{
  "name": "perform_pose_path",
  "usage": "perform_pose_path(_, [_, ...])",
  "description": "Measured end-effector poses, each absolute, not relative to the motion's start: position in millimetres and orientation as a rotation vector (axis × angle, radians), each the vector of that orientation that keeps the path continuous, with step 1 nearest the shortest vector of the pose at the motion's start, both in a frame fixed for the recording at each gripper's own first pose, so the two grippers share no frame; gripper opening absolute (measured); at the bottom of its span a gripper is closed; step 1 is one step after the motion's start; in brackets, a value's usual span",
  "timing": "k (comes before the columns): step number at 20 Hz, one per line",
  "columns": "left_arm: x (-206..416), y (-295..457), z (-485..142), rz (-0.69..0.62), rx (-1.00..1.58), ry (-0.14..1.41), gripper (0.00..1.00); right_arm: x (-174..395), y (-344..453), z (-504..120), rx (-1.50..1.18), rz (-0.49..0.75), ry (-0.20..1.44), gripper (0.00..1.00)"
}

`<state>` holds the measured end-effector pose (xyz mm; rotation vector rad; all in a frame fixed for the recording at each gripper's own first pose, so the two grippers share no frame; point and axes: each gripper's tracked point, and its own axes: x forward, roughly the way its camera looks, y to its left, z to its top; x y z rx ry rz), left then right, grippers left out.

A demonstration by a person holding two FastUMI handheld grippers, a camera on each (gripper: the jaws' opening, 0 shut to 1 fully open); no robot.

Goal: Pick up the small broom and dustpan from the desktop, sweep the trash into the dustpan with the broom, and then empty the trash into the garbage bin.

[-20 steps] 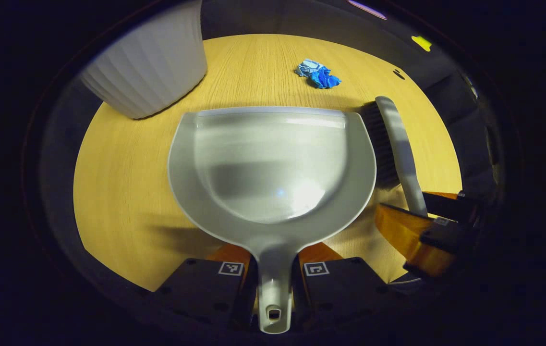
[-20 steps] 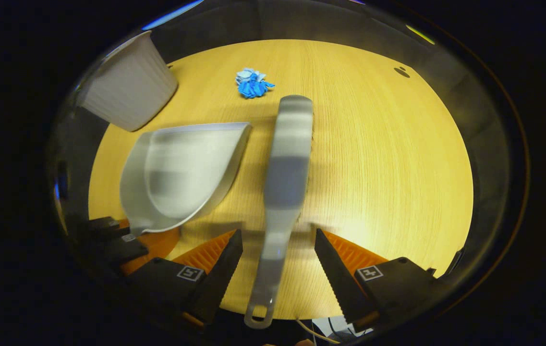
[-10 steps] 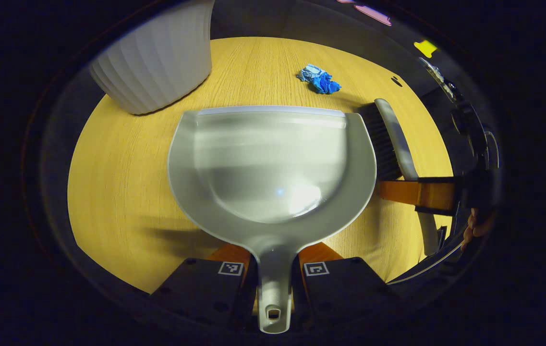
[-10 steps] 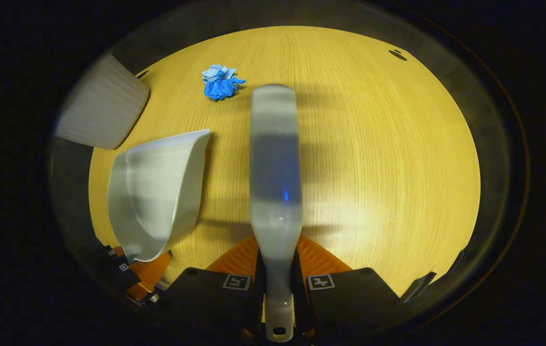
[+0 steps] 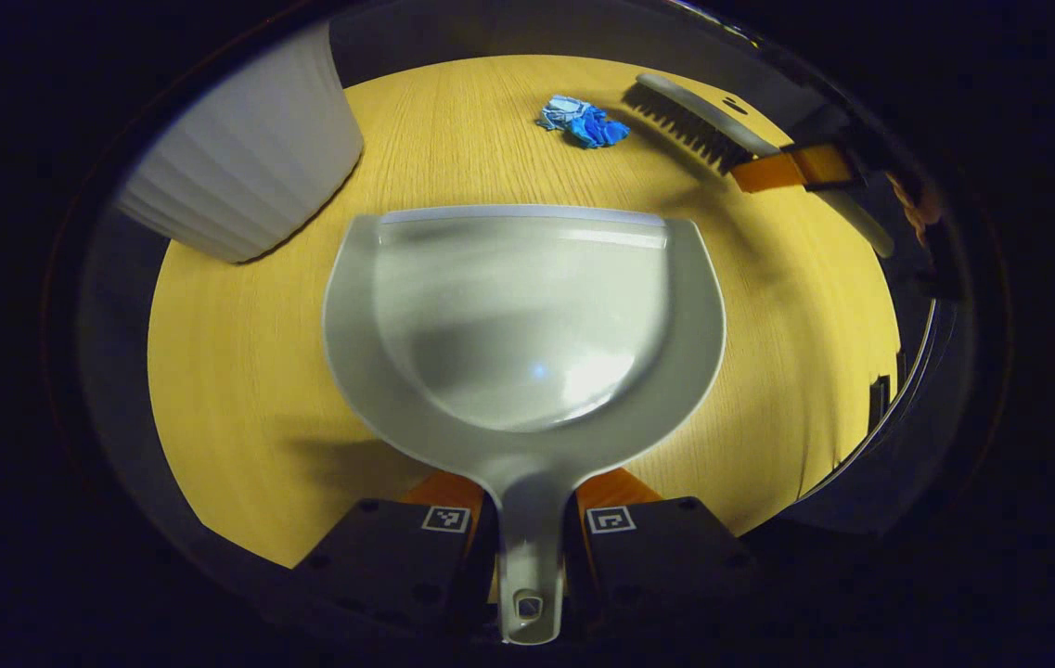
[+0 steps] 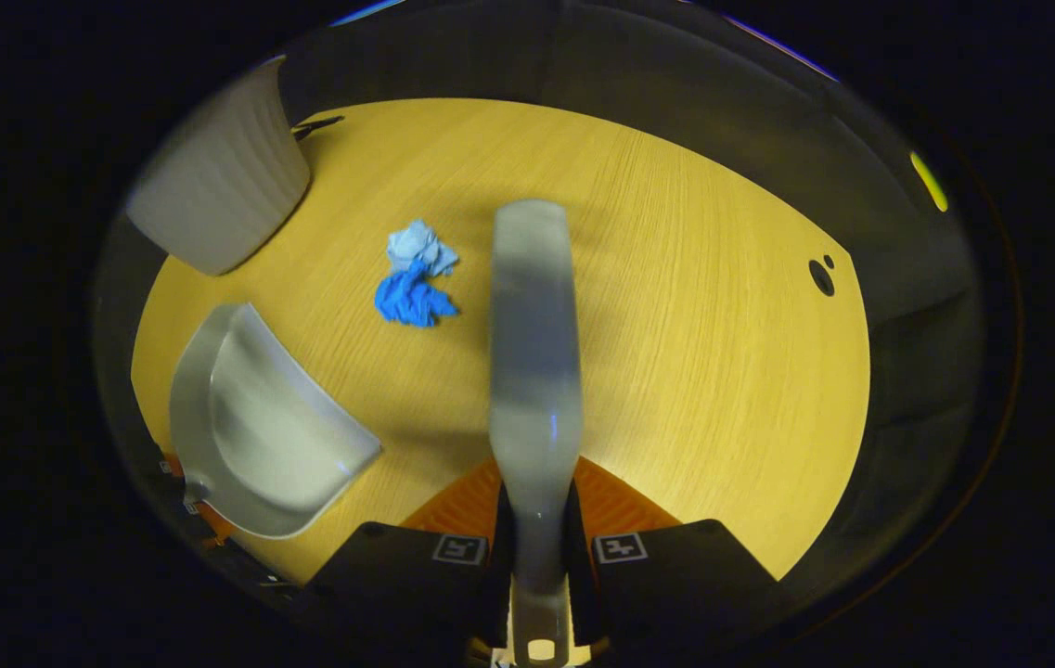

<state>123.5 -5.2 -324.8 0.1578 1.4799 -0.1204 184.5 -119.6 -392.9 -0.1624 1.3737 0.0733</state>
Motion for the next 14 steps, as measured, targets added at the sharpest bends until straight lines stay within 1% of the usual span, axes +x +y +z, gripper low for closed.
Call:
perform_pose_path(1, [126, -3, -325, -0.121, 0.169, 1.492, 0.30, 196, -120, -396, -0.162, 0.089, 1.372, 0.28])
perform_pose_path(4, [135, 8, -317, -0.136, 0.230, 1.515, 0.29, 231, -126, -408, -0.226, 0.143, 1.363, 0.28])
perform_pose_path(7, [156, 21, -315, -0.178, 0.342, 1.522, 0.29, 267, -143, -410, -0.416, 0.204, 1.334, 0.28])
perform_pose_path(8, [162, 26, -314, -0.192, 0.378, 1.523, 0.30, 272, -140, -412, -0.450, 0.232, 1.336, 0.28])
perform_pose_path(11, [180, 36, -313, -0.232, 0.478, 1.530, 0.29, 258, -117, -425, -0.464, 0.344, 1.396, 0.28])
perform_pose_path(14, [192, 36, -314, -0.283, 0.511, 1.486, 0.29, 239, -95, -423, -0.542, 0.494, 1.397, 0.28])
